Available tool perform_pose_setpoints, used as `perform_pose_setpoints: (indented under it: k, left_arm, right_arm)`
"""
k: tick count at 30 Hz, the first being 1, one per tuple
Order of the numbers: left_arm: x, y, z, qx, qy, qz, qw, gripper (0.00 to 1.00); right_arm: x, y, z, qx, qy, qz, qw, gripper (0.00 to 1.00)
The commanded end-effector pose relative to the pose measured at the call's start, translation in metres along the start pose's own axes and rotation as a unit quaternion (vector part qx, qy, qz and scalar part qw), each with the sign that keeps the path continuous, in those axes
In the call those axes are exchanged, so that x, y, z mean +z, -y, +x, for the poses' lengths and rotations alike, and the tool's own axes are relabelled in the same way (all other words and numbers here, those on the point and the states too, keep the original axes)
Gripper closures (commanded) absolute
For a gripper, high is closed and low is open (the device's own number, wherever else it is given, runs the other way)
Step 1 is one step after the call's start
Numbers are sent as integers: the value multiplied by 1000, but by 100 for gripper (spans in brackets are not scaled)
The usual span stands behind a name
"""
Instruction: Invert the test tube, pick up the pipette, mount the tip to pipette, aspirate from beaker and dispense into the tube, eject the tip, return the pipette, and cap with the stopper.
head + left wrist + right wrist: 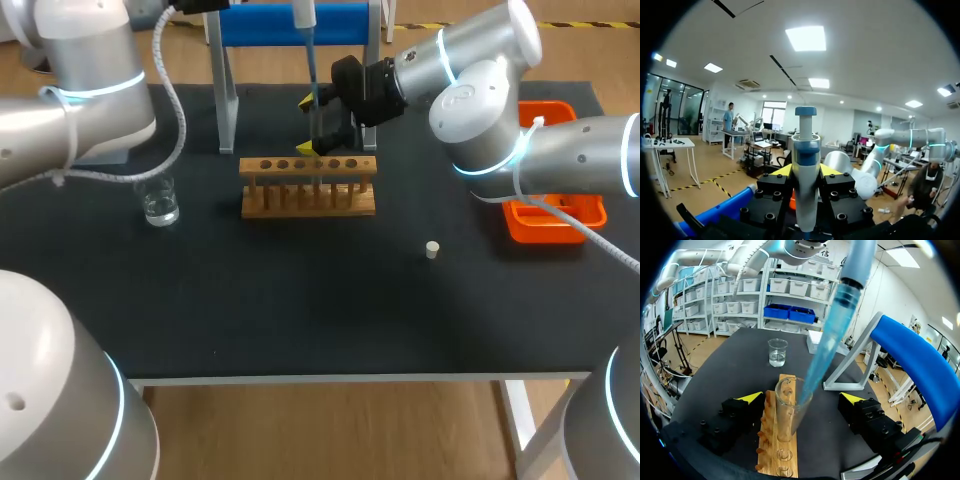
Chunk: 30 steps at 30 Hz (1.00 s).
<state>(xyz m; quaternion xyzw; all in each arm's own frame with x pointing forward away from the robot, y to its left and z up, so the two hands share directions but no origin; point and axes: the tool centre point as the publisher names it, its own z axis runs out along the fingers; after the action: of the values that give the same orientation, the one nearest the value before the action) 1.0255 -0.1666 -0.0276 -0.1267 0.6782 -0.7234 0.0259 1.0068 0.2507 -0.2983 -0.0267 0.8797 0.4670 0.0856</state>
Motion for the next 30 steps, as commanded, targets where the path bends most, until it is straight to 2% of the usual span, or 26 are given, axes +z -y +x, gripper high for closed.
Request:
perform_pose_setpoints:
  k: [1,13,22,30]
  left_arm:
    - [2,-1,-3,1,-5,4,1000,100]
    - [-2,-4,8,-5,-13,-9,1000,100]
    - [-6,-4,11,1,8,-35,999,100]
    - [-5,-8,8,10,7,-22,1000,100]
  right_arm:
    - [-1,0,-1,0,-2,2,1000,0]
    - [-1,0,-1,0,-2,2,1000,0]
    - [-1,0,-1,0,-2,2,1000,0]
    - [-1,0,-1,0,-2,2,1000,0]
